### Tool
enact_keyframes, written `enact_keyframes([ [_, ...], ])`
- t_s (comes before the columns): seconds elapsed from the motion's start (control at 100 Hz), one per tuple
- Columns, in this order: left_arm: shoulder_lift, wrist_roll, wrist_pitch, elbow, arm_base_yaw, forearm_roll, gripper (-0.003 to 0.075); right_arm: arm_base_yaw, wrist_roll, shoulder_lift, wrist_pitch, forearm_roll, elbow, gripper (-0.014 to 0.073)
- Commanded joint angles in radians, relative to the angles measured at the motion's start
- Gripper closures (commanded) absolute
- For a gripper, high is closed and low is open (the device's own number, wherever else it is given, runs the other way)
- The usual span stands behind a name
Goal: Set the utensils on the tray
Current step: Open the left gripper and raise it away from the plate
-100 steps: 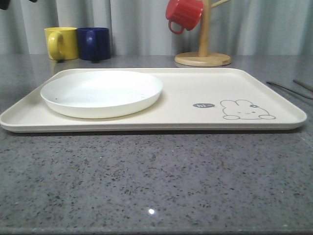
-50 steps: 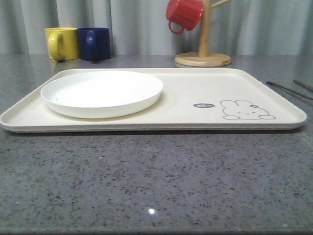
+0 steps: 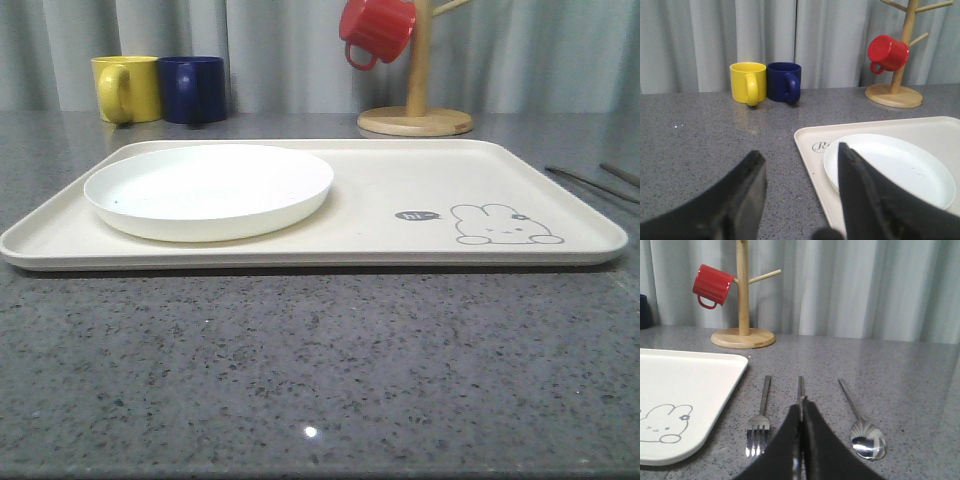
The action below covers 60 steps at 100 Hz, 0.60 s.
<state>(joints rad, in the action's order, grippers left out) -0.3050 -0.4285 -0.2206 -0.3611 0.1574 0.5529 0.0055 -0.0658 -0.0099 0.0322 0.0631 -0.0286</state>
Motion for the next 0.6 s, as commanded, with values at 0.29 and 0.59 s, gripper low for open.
enact_keyframes([
  [0.29,-0.005,-0.003,0.073,-0.027,0.009,0.007,0.0739,0.002,-0.010,0.065,-0.255,0.002,0.283,0.0662],
  [0.59,-0.005,-0.003,0.073,-0.027,0.009,0.007,0.0739,0.002,-0.010,0.449,-0.756,0.002,0.694,0.0662],
])
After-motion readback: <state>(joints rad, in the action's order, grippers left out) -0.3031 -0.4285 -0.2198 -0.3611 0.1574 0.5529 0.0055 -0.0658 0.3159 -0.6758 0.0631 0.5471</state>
